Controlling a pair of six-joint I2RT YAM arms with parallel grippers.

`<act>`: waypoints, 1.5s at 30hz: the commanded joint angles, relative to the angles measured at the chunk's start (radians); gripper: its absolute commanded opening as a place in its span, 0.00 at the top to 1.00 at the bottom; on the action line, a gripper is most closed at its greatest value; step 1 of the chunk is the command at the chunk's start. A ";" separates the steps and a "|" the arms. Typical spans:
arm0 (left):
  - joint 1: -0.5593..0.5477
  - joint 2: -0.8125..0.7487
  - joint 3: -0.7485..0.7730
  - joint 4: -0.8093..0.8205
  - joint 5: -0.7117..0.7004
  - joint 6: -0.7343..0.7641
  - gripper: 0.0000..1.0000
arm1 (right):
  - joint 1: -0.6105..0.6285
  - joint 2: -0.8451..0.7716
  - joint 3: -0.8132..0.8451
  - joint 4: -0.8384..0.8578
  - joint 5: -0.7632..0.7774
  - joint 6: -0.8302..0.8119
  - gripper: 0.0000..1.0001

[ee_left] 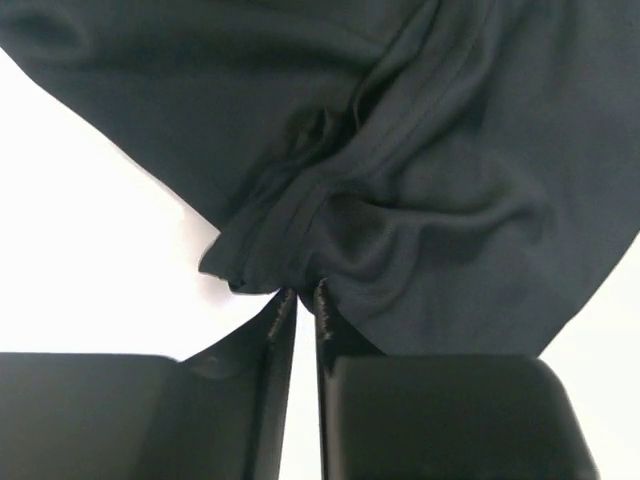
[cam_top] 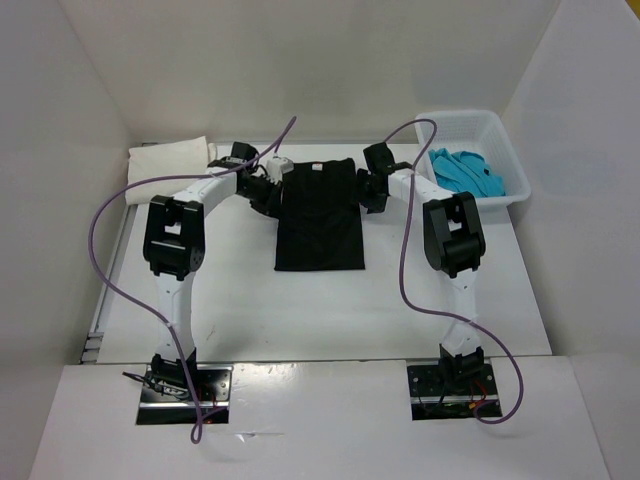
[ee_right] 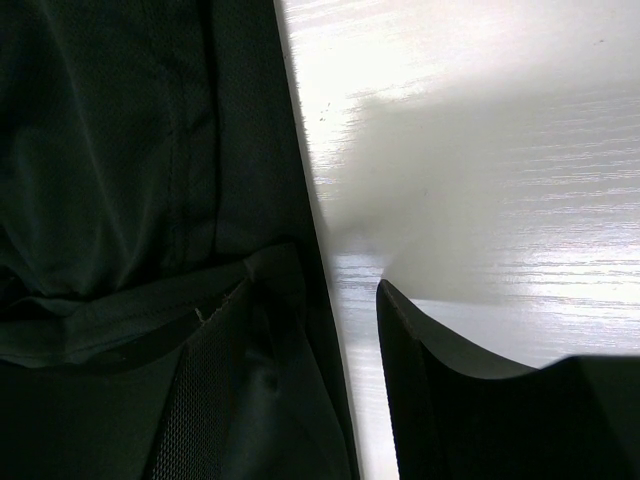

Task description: Fold and stack the t-shirts

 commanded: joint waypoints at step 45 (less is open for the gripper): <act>-0.095 -0.221 -0.501 0.011 0.032 0.005 0.39 | 0.124 -0.415 -0.713 0.065 -0.129 0.169 0.48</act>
